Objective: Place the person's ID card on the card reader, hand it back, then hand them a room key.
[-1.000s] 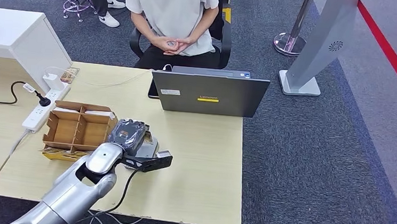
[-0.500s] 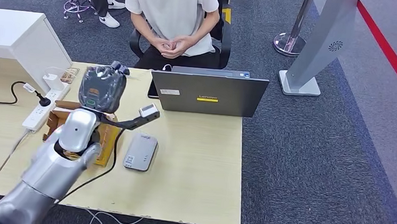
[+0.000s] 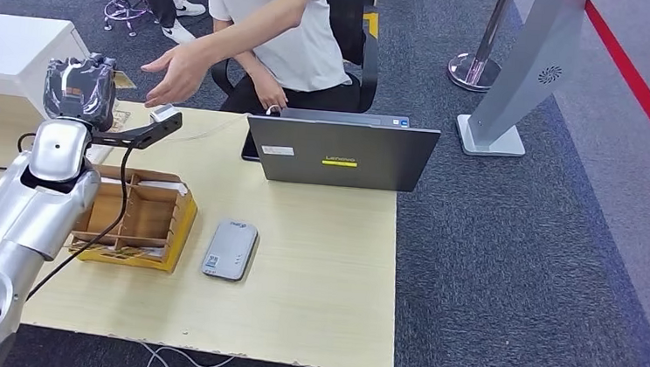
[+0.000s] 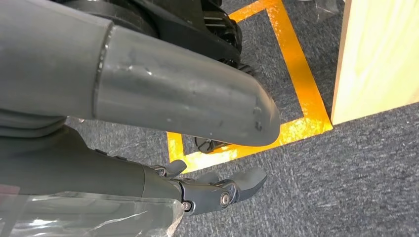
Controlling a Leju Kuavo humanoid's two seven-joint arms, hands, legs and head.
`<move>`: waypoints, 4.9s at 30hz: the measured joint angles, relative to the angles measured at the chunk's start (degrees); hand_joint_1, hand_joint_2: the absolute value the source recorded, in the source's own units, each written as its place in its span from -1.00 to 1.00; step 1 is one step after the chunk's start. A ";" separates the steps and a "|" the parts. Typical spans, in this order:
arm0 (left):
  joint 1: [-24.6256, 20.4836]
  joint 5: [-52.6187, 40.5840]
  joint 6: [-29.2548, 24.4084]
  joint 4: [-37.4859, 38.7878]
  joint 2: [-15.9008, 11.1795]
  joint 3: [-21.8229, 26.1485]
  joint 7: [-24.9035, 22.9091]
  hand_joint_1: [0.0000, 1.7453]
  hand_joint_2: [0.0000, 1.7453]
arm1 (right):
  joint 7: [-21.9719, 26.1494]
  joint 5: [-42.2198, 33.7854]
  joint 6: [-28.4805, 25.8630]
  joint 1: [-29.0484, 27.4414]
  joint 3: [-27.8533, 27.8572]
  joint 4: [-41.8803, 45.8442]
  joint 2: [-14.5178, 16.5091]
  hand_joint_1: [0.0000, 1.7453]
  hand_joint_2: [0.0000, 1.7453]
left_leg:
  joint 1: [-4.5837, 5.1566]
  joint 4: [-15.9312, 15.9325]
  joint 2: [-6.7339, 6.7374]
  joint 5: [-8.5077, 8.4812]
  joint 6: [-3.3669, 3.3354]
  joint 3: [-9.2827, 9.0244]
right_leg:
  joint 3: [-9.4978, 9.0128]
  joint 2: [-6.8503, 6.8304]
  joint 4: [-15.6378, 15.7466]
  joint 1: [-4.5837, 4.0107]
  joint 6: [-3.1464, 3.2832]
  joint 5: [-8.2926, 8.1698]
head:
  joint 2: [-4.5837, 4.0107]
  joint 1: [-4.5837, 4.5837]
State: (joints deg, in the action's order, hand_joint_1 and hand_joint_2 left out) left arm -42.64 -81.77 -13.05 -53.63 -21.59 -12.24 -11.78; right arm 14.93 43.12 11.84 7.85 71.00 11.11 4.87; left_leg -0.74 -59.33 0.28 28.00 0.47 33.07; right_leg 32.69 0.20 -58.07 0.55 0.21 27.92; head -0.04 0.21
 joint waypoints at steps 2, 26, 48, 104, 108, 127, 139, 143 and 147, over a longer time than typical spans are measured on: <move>0.00 0.27 -0.20 1.20 -0.23 0.38 0.00 1.00 1.00 | 0.14 0.07 0.09 0.02 -0.08 -0.01 0.12 -1.00 -1.00 | 0.00 0.00 -0.02 0.00 0.00 0.02 | 0.00 -0.01 0.00 0.00 0.00 0.00 | 0.00 0.00; 11.87 7.54 -2.87 -9.76 1.11 1.18 6.72 -1.00 1.00 | 2.98 -1.43 1.25 -1.15 -0.92 -0.03 0.52 -1.00 -1.00 | 0.05 0.01 0.03 0.02 -0.02 0.05 | 0.05 0.01 0.04 0.03 0.00 0.01 | 0.00 -0.03; 48.83 7.26 -6.81 -45.58 6.16 0.70 13.11 -1.00 1.00 | 4.37 -2.44 -3.15 -3.24 0.56 0.01 0.70 -1.00 -1.00 | 0.09 0.05 0.03 0.20 -0.18 0.12 | 0.08 0.02 0.10 0.13 -0.15 0.15 | 0.00 -0.02; 53.87 6.55 -1.43 -37.53 7.72 12.20 6.67 -1.00 1.00 | 3.84 0.10 -2.98 -3.30 0.34 -0.01 1.28 -1.00 -1.00 | 0.09 0.05 0.02 0.19 -0.17 0.12 | 0.07 0.00 0.09 0.13 -0.15 0.16 | 0.00 -0.02; 53.83 6.38 -3.54 -37.53 8.03 13.28 7.40 -1.00 1.00 | 3.84 0.34 -2.91 -3.30 0.34 -0.01 1.30 -1.00 -1.00 | 0.08 0.05 0.02 0.19 -0.17 0.12 | 0.08 0.01 0.09 0.13 -0.15 0.16 | 0.00 -0.02; 52.40 8.34 -6.57 -34.35 8.83 19.85 9.13 -1.00 1.00 | 3.64 1.45 -2.90 -3.28 0.30 -0.01 1.54 -1.00 -1.00 | 0.08 0.05 0.02 0.19 -0.17 0.12 | 0.08 0.01 0.09 0.13 -0.15 0.16 | 0.00 -0.02; 50.10 9.84 -7.78 -29.14 8.83 22.73 10.99 -1.00 1.00 | 3.62 2.32 -2.42 -3.27 0.03 0.01 1.54 -1.00 -1.00 | 0.08 0.05 0.02 0.19 -0.17 0.12 | 0.08 0.01 0.09 0.13 -0.15 0.16 | 0.00 -0.02; 49.25 10.12 -8.13 -26.77 8.88 23.35 11.72 -1.00 1.00 | 3.74 2.38 -2.31 -3.25 0.01 0.01 1.54 -1.00 -1.00 | 0.08 0.05 0.02 0.19 -0.17 0.12 | 0.08 0.01 0.09 0.13 -0.15 0.16 | 0.00 -0.02; 48.79 10.11 -8.21 -25.50 9.10 23.53 11.90 -1.00 1.00 | 3.87 2.38 -2.28 -3.24 0.00 0.01 1.54 -1.00 -1.00 | 0.08 0.05 0.02 0.19 -0.17 0.12 | 0.08 0.01 0.09 0.13 -0.15 0.16 | 0.00 -0.02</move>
State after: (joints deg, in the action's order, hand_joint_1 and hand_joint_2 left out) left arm 6.14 -71.66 -21.27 -79.13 -12.50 11.29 0.11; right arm 18.80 45.51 9.56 4.61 71.00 11.13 6.40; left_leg -0.66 -59.28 0.31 28.19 0.30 33.19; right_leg 32.76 0.20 -57.98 0.68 0.07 28.08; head -0.04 0.19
